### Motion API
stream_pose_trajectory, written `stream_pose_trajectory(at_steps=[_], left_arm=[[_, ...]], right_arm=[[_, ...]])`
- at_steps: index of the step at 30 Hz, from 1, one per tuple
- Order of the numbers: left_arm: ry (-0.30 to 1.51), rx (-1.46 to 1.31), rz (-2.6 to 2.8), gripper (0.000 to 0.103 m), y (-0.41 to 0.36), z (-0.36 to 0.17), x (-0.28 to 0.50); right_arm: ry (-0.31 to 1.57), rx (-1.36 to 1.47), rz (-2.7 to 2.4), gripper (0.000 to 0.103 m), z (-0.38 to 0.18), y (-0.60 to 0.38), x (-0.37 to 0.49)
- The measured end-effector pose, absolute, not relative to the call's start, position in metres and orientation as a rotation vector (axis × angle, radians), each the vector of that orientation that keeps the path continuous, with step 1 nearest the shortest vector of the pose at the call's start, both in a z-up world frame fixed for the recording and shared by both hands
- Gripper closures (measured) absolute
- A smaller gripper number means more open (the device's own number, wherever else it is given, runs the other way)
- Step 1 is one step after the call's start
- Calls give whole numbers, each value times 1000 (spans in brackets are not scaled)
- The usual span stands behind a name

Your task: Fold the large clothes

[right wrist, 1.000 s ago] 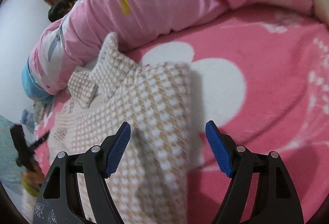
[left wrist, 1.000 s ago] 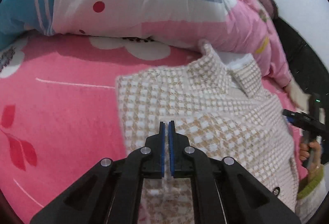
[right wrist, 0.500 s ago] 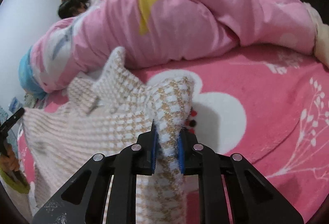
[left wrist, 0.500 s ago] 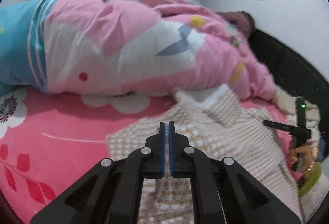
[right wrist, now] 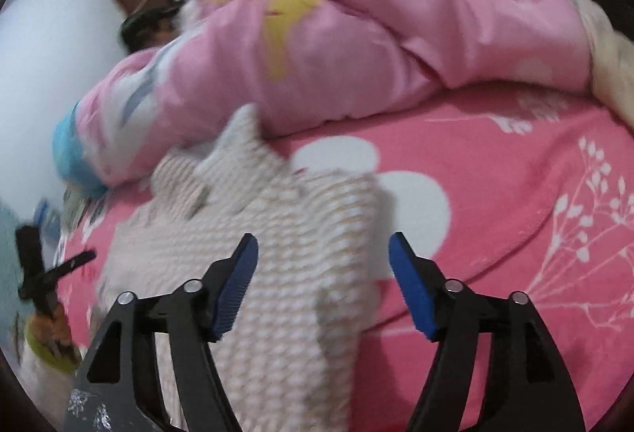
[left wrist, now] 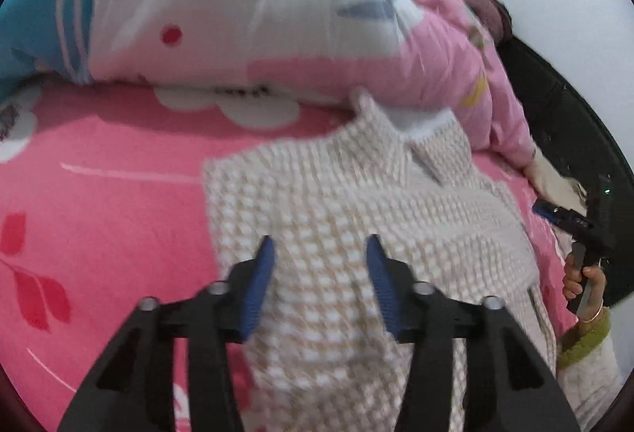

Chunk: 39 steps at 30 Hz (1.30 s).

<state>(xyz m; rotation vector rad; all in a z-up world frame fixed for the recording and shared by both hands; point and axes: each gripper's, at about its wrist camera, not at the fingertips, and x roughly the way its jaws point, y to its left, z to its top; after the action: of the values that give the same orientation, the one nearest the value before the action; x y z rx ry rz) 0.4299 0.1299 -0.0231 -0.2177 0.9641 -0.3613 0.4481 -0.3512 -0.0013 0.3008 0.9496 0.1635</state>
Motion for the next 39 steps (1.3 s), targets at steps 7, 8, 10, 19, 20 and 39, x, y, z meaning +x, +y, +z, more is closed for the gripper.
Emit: stream_pose_trajectory(at_steps=[7,8,10,19,20,39], left_arm=[[1020,-121,-278,95,109,-44,429],[995,-81,-277,96,106,-36,424],[941,-40,-273,96,105,-20,415],[956,-1,-205,90,110,-44,415],[946,-38,-206,90,116,-39,413],[943,33,-213,80,67,-51,446]], right_arm=[[1004,248,194,35,-17,-320,431],[1014,253,184,35,-20,-323,430],[1018,252,160,35,-22,-330,428],[1043,174,106,42,-28,-323,431],[1030,165,120,42,-23,-319,432],[1202,-62,304,48,-64,-191,497]])
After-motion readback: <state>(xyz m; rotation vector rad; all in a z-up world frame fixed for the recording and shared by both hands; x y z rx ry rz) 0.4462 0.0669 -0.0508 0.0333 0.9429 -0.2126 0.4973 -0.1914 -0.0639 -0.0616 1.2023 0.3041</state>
